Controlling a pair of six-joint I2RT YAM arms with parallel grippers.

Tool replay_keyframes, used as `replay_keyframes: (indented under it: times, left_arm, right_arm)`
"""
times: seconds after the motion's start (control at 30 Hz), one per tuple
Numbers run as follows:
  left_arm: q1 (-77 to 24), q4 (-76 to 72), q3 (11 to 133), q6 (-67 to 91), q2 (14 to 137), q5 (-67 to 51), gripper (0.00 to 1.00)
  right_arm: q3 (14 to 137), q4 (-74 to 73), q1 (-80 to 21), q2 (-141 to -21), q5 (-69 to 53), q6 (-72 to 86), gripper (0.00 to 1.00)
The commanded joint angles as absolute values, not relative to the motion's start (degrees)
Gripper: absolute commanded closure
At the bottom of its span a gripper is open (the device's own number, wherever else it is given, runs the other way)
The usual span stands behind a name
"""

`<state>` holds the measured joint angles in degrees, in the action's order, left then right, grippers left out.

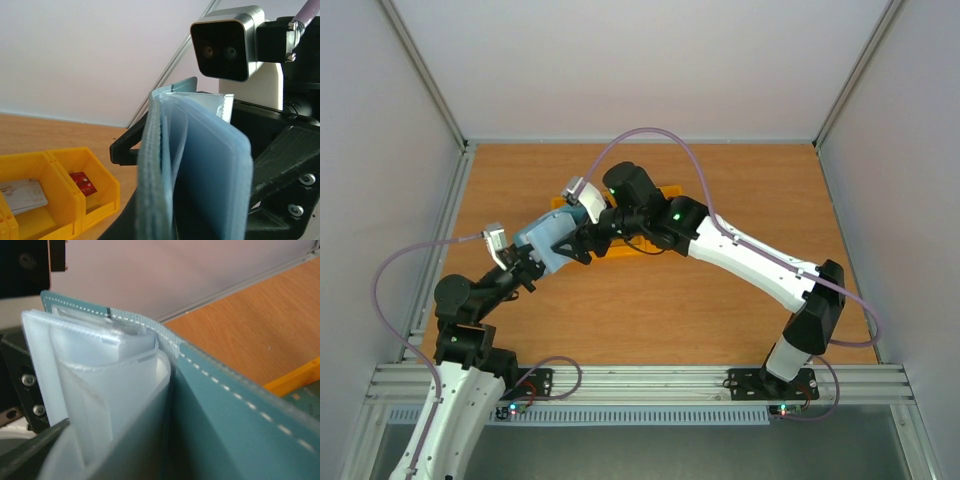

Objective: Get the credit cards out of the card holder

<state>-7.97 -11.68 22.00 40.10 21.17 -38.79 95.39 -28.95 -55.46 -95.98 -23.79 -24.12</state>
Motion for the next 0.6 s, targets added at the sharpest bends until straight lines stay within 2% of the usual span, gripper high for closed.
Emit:
replay_keyframes:
  times: [0.0,0.03,0.23,0.33,0.5,0.57]
  left_arm:
    - [-8.3,-15.3,22.0,40.0,20.9,-40.5,1.0]
    - [-8.3,-15.3,21.9,39.9,21.0,-40.4,1.0]
    - [-8.3,-14.7,21.7,39.9,20.6,-40.3,1.0]
    - [-8.3,-14.7,21.7,39.7,20.3,-40.4,1.0]
    - [-8.3,-14.4,21.8,39.7,20.0,-40.6,1.0]
    - [-8.3,-14.4,21.7,39.6,19.8,-40.5,1.0]
  right_arm:
    - [98.3,-28.2,-55.8,-98.3,-27.1,-22.1,0.07]
    - [98.2,-27.9,-55.9,-98.5,-28.2,-21.9,0.02]
    - [98.6,-28.3,-56.7,-98.6,-28.4,-23.1,0.02]
    - [98.8,-29.4,-56.7,-98.0,-24.5,-23.3,0.15]
    - [97.4,-30.5,-55.4,-95.8,-18.2,-22.2,0.53]
    - [96.8,-31.1,-54.3,-94.9,-17.2,-21.4,0.58]
